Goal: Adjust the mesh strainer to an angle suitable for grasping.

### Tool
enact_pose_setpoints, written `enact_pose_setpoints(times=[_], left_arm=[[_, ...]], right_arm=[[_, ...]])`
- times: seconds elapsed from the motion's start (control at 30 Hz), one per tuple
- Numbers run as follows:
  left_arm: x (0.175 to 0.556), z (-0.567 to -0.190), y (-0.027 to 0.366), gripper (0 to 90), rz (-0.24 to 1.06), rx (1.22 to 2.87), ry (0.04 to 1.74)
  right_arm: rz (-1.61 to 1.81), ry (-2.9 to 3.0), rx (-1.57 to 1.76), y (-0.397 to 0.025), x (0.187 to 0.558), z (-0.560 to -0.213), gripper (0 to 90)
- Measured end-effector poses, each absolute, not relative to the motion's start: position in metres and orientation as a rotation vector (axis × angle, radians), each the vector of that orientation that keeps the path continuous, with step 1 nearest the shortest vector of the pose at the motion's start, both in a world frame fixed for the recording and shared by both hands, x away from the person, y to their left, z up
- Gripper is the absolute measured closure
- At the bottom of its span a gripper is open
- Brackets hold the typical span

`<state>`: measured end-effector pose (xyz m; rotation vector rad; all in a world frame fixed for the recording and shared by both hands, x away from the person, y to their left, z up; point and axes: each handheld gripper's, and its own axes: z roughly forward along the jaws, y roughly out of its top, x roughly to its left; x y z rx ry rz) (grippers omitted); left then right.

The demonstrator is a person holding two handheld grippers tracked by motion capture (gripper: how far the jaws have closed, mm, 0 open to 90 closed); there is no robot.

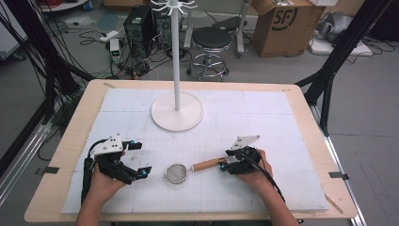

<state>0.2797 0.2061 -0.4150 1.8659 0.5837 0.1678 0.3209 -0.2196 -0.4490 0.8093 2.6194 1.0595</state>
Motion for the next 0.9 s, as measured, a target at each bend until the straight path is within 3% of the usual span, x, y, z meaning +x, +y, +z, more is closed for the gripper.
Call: enact_pose_setpoints(times=[0.33, 0.9], left_arm=[[0.279, -0.415, 0.206, 1.7, 0.167, 1.868, 0.587], [0.279, -0.416, 0.206, 1.7, 0.170, 1.872, 0.592]], right_arm=[[1.125, 2.586, 0.866, -0.221, 0.325, -0.446, 35.9], [1.429, 2.446, 0.895, -0.274, 0.311, -0.415, 21.6]])
